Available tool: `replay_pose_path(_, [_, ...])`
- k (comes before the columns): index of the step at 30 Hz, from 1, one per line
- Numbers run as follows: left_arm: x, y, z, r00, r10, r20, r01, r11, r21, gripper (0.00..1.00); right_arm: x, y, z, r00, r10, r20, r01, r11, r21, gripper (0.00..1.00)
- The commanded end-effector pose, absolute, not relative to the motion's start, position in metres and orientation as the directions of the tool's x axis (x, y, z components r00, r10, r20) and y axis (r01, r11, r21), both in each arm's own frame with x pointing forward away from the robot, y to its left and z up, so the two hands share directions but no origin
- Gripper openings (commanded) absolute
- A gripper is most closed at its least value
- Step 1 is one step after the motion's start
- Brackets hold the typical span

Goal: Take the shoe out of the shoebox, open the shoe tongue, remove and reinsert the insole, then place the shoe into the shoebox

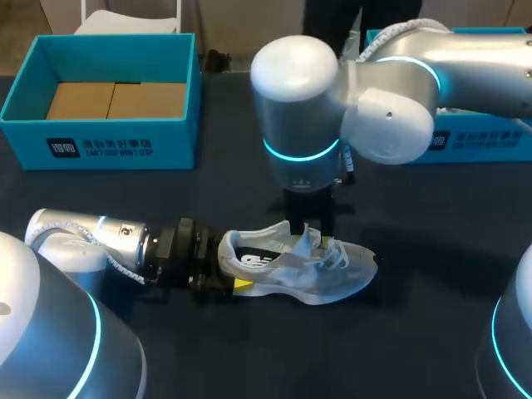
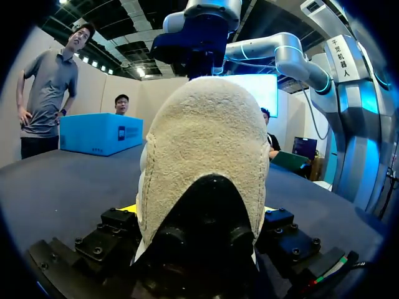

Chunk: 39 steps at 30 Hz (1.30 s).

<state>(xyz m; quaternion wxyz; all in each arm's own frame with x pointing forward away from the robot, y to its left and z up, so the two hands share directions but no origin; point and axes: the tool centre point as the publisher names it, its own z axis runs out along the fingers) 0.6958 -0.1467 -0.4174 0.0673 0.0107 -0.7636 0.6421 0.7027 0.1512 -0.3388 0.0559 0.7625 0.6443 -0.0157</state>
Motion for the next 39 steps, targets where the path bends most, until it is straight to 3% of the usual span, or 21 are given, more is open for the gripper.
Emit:
replay_pose_path(1, [0.695,-0.147,-0.417,-0.991,0.067,0.117,-0.103,0.175,-0.979,0.0,0.702,0.144,-0.342,0.221,0.975,-0.04,0.975,-0.218,0.05,0.15])
replay_pose_path(3, [0.695,-0.147,-0.417,-0.991,0.067,0.117,-0.103,0.175,-0.979,0.0,0.701,0.14,-0.34,0.223,0.974,-0.026,0.974,-0.222,0.036,0.0])
replay_pose_path(18, [0.695,-0.147,-0.417,-0.991,0.067,0.117,-0.103,0.175,-0.979,0.0,0.699,0.106,-0.323,0.116,0.987,0.115,0.993,-0.111,-0.044,0.0])
replay_pose_path(39, [0.695,-0.147,-0.417,-0.991,0.067,0.117,-0.103,0.175,-0.979,0.0,0.692,0.075,-0.356,0.019,0.955,0.296,0.999,-0.009,-0.034,0.0])
